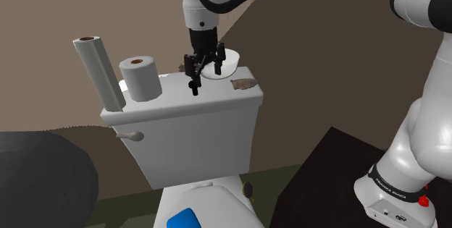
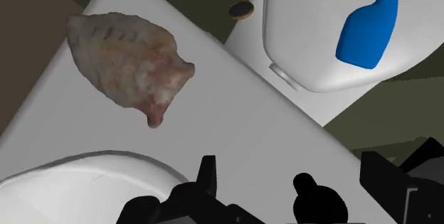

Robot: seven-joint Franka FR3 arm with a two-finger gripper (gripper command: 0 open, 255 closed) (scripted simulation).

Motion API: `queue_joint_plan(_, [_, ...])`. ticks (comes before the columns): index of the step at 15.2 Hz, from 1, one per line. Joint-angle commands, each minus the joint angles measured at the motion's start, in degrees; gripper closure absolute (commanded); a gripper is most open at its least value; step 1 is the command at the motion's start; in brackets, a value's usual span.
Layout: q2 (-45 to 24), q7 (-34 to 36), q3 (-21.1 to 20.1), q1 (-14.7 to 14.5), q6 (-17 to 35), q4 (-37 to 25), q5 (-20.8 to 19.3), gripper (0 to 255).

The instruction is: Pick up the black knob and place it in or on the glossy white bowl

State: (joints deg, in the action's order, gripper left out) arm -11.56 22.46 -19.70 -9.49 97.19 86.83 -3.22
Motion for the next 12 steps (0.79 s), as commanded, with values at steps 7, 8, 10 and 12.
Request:
queue_joint_plan(7, [-7.9,2.6,-0.4,-2.7,0.5,-7.7,-3.2,0])
queue_joint_plan(8, [-7.9,2.6,-0.4,-2.6,1.3,-6.8,-3.1,0])
queue_joint_plan(10, [-7.7,2.6,-0.4,-2.4,3.3,-4.6,-3.1,0])
queue_joint_plan(12, [-7.7,2.6,-0.4,-2.4,3.3,-4.6,-3.1,0])
